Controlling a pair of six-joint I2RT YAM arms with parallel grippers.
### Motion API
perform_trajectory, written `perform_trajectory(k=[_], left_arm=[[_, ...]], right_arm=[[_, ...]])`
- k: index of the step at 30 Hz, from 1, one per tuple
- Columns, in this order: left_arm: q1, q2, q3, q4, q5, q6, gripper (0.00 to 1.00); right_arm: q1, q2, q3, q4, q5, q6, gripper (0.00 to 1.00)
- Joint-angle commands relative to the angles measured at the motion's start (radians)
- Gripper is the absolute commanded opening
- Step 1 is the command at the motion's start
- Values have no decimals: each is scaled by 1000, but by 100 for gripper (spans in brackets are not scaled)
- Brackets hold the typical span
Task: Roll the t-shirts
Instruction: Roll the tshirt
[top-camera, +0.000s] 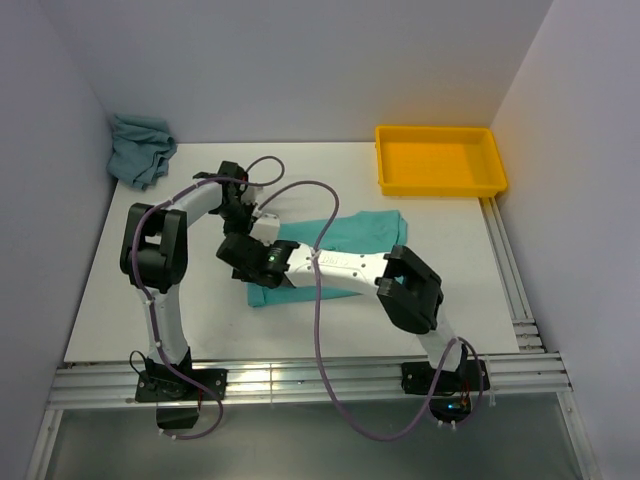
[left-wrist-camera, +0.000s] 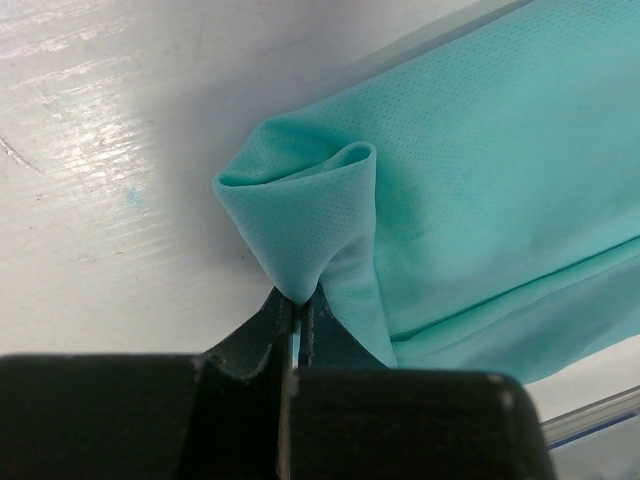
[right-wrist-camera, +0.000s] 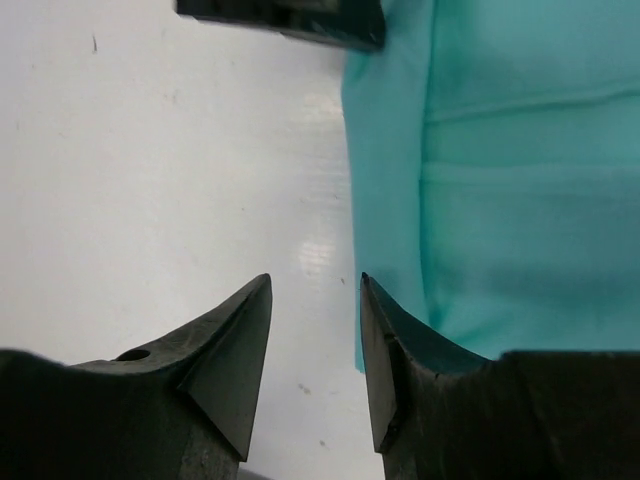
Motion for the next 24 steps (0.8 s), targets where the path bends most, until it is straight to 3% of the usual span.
perform_trajectory(k=[1,6,24], left_arm=[[-5,-7,25,-17,-58,25,0],[-8,-8,36,-32,-61,23,0],[-23,-4,51,-48,-71,19,0]], right_arm=[[-3,98,128,-94,82,-86,47],[-8,235,312,-197,148,-132,45],[40,362,497,-349,290,-167,49]])
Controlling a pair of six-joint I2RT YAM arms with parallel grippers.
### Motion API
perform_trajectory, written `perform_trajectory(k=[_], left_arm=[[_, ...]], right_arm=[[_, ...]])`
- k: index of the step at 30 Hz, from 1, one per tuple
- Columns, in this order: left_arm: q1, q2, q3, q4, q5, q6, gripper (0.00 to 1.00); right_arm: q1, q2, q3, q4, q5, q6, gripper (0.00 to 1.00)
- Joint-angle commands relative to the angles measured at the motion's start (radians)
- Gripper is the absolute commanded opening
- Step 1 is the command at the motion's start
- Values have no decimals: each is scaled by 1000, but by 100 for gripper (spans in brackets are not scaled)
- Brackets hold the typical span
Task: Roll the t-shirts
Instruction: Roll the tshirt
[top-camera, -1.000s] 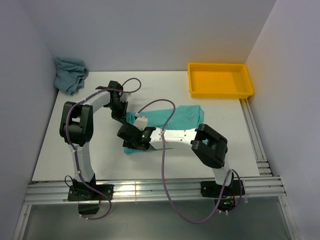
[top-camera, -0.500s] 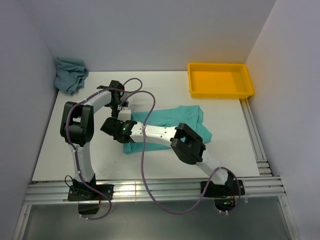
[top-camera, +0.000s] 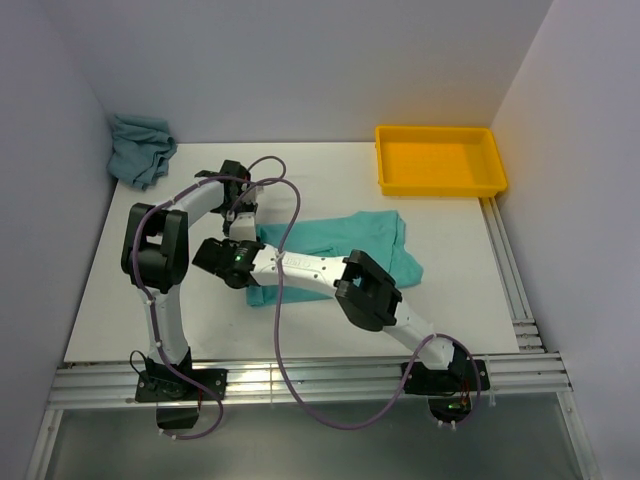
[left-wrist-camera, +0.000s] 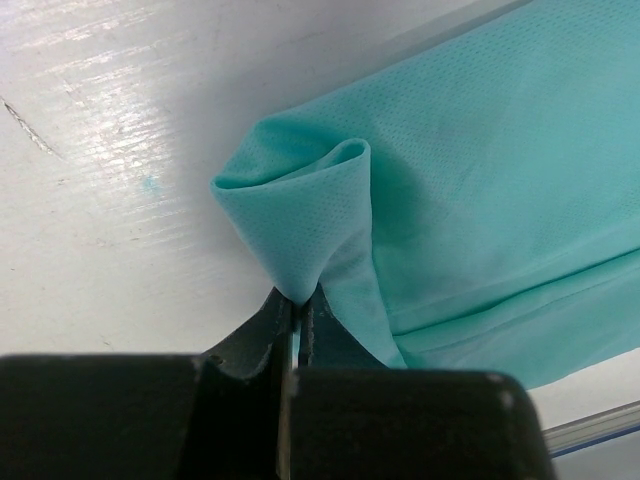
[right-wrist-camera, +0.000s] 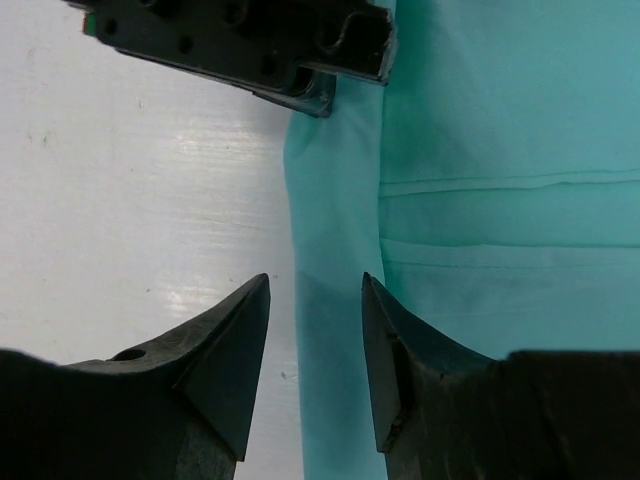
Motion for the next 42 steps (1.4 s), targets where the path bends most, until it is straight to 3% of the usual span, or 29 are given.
perform_trajectory(k=[1,9,31,35,39,42], left_arm=[[-9,-1,30,-14,-21,18,0],[-17,4,35,-20,-24,15,0],[-26,21,53,-26,-19,-1,0],[-26,25,53,-28,-11,-5,0],[-26,19,59,-30,-11,-8,0],[-24,16,75,-37,1,-10,2]], right_arm=[[19,20,48,-40,82,-22,50],[19,110,152,-118,113,-47,54],[39,103,109,-183,58,41,52],[55,100,99,-158,33,47,44],[56,91,79,-132,-5,67,28],[48,39,-15,-36,-56,94,20]])
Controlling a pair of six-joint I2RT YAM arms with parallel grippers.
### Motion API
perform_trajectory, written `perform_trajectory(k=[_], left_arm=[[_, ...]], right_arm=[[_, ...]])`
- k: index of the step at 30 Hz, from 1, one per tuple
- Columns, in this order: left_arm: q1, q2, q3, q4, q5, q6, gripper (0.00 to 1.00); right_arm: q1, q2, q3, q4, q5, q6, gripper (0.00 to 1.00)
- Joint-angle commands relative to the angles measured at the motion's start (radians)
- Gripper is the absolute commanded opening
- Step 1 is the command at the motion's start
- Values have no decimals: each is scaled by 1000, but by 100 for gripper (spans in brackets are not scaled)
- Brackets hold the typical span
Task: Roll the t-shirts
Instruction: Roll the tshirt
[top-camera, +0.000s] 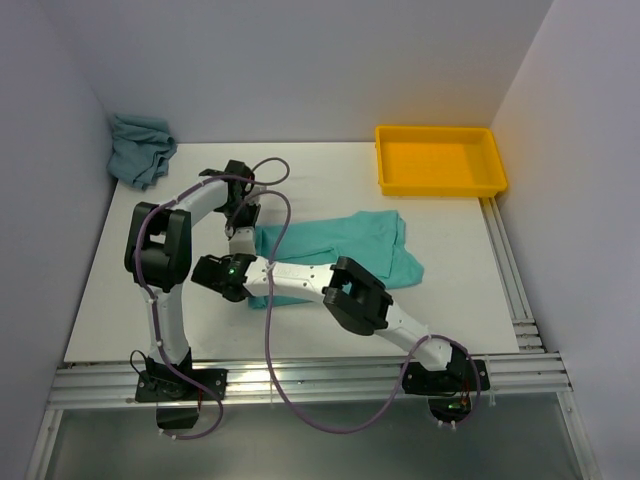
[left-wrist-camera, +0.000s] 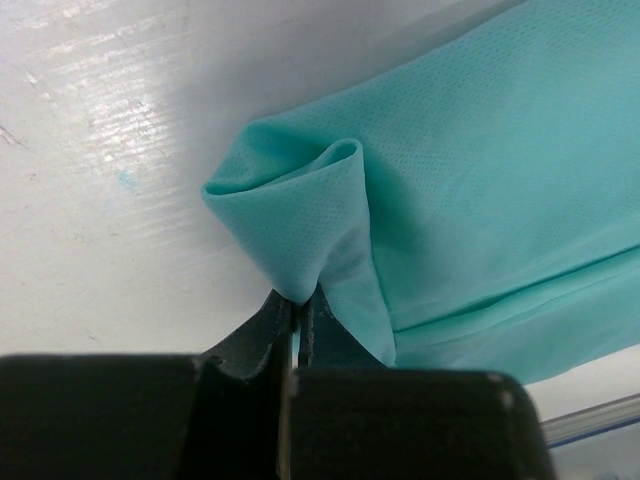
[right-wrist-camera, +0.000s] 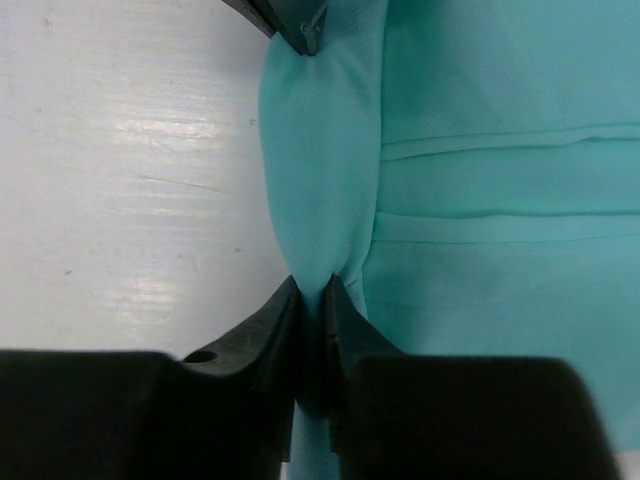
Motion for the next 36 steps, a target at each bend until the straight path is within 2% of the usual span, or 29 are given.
perform_trajectory(k=[1,5,8,9,12,14,18,23,31,36], left_arm=[[-4,0,55,-5,20,-4,2],[4,2,101,-24,49,1,8],[16,-3,142,-41,101,13,19],[28,-6,153,-50,117,19,29],[58,-23,199,-71,184,35,45],[88,-35,228,-84,244,42,51],[145,-53,230,-98,322,79,53],[193,-89,106,-50,405,130,53],[194,-93,-190,141,546,150,50],[187,-50,-276,267,608,124,49]], right_arm=[[5,-101,-139,102,-111,59,14],[-30,-218,-341,303,-207,81,8],[-67,-314,-523,511,-316,99,7],[-87,-354,-603,606,-359,116,7],[-121,-420,-751,789,-431,157,5],[-155,-443,-828,945,-508,182,4],[-204,-483,-1041,1205,-609,286,4],[-239,-470,-1224,1509,-663,427,2],[-261,-371,-1369,1857,-711,602,4],[-265,-298,-1401,2012,-724,681,4]])
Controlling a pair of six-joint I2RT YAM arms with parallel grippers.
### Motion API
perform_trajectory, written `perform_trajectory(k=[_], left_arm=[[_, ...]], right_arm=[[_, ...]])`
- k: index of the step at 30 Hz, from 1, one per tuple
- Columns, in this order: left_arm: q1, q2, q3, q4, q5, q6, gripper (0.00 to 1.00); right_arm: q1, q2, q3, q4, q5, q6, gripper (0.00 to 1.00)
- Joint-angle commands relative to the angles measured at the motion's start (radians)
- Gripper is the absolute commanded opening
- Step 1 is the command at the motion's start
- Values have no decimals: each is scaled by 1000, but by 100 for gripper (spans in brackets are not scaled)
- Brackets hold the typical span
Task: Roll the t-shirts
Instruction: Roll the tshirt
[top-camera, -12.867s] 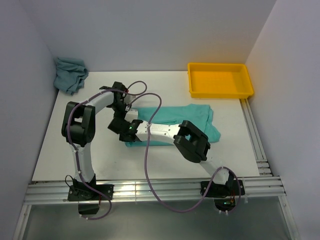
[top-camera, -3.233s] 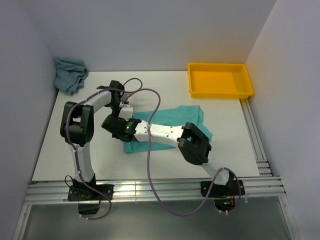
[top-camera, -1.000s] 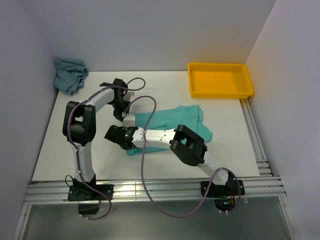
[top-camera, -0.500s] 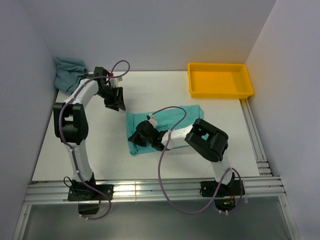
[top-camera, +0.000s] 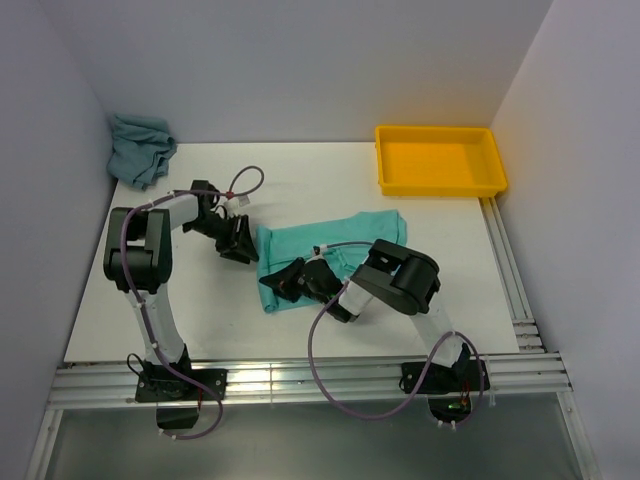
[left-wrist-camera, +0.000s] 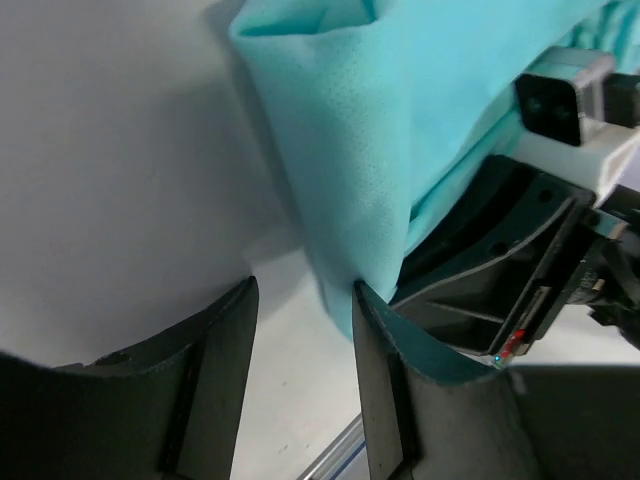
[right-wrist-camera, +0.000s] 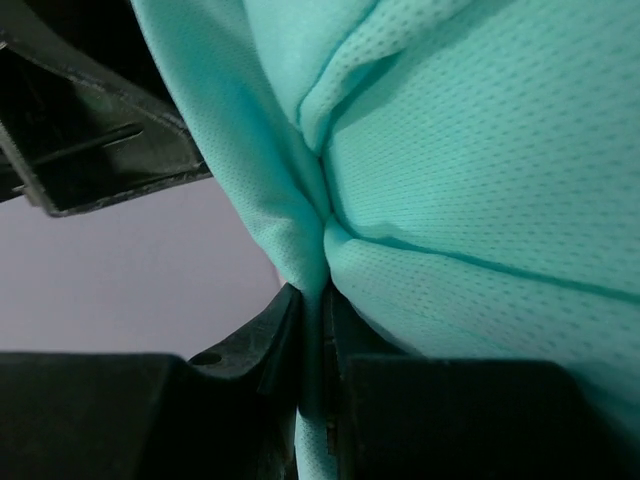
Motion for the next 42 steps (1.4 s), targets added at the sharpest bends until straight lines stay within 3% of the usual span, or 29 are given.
perform_trajectory(k=[1,7,15,18,20,24,31,42], left_arm=[[-8,21,-32,159,84,6,49],[-23,33,-52,221,76,-58,47],[-52,18,-20,227,-5,-132,37],[-74,10,-5,207,-82,-147,28],[-89,12,9,198,-123,-165,17],[-106,13,26,174,-224,-176,8],[-124,18,56,137,-335,-176,6],[-137,15,64,127,-358,-173,7]], right_arm=[[-5,64,-32,111,-27,94,4],[-10,93,-35,148,-28,124,5],[-15,66,-33,70,-22,97,11],[-15,48,-27,22,-19,77,17],[-15,19,-17,-50,-13,48,25],[-10,-55,-3,-203,18,-15,42],[24,-192,83,-563,134,-153,47],[102,-265,155,-815,226,-218,49]])
